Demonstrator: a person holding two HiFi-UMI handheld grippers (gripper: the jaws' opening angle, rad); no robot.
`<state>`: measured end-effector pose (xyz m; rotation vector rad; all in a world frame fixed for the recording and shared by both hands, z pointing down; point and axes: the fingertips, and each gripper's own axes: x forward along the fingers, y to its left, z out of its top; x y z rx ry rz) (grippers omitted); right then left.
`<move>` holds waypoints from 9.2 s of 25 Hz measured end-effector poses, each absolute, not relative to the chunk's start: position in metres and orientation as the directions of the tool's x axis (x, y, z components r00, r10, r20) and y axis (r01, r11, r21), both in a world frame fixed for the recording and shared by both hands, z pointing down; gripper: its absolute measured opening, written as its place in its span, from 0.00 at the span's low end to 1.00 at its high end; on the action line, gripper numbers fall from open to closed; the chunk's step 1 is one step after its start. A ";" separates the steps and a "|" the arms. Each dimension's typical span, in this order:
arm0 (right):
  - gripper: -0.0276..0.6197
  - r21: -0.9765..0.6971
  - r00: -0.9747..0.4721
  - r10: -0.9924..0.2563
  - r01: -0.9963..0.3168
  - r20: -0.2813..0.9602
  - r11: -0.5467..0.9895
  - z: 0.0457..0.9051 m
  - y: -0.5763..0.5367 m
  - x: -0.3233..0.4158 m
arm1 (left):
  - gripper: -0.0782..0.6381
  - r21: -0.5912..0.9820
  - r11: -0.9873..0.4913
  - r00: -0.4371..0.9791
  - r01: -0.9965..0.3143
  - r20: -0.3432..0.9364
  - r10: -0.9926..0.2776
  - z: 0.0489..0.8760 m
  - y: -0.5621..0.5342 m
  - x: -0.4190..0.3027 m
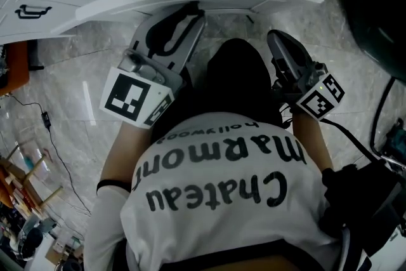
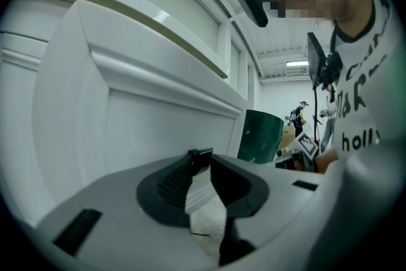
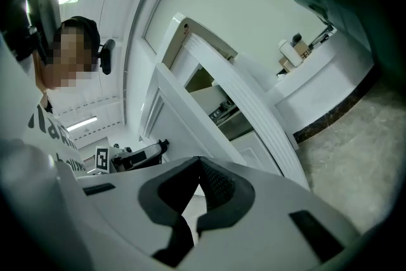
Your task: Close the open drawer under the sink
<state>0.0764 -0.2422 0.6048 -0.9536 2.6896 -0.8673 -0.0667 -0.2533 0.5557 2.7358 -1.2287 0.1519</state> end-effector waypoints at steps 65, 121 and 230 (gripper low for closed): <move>0.06 -0.343 -0.800 -0.600 -0.556 -0.028 0.757 0.539 -0.227 0.037 | 0.24 -0.019 -0.604 0.586 -0.797 0.225 -0.779 0.548 -0.327 -0.074; 0.06 -0.407 -0.807 -0.591 -0.545 0.016 0.733 0.573 -0.230 0.029 | 0.25 -0.025 -0.641 0.621 -0.767 0.223 -0.752 0.544 -0.380 -0.075; 0.06 -0.299 -0.790 -0.600 -0.607 0.127 0.736 0.058 -0.158 0.026 | 0.12 0.193 -0.585 0.611 -0.788 0.127 -0.781 0.082 -0.110 -0.129</move>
